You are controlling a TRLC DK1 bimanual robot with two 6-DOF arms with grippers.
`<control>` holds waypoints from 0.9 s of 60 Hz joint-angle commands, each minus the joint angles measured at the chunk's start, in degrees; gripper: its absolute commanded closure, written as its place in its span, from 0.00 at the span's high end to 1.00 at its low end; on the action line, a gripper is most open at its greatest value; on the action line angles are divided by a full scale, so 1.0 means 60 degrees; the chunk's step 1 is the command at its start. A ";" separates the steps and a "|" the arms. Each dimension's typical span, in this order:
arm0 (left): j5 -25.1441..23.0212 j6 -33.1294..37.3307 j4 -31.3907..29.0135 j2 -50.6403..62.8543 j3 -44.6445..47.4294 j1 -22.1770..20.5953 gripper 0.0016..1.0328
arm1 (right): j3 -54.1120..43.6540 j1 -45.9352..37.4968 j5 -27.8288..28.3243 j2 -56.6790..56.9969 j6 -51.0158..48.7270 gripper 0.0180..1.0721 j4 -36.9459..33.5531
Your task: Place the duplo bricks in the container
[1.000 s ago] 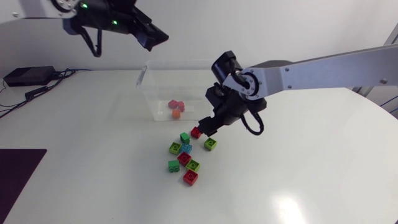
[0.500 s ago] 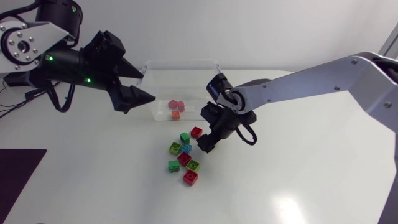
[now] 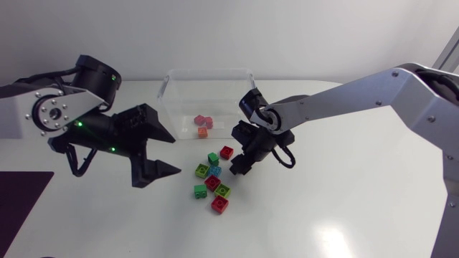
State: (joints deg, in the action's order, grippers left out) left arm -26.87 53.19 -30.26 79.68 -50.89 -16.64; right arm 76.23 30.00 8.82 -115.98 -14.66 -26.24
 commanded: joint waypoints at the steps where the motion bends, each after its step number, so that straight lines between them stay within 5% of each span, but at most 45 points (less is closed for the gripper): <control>1: -0.0106 0.0393 0.0297 0.0343 0.0484 -0.0258 0.96 | -0.0297 0.0083 -0.0005 -0.0225 -0.0238 0.39 0.0154; 31: -0.0062 0.0583 0.1250 0.2438 0.1012 -0.1137 0.96 | -0.0854 -0.0063 -0.0254 0.2295 0.0040 0.32 -0.0270; 54: 0.0289 0.0320 0.2377 0.3522 0.1026 -0.1577 0.96 | 0.0391 -0.0136 -0.0298 0.3232 0.0157 0.32 -0.1222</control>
State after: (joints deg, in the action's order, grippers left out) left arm -25.50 54.83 -17.47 98.70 -45.52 -25.45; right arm 75.55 29.61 7.27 -97.97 -14.37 -32.25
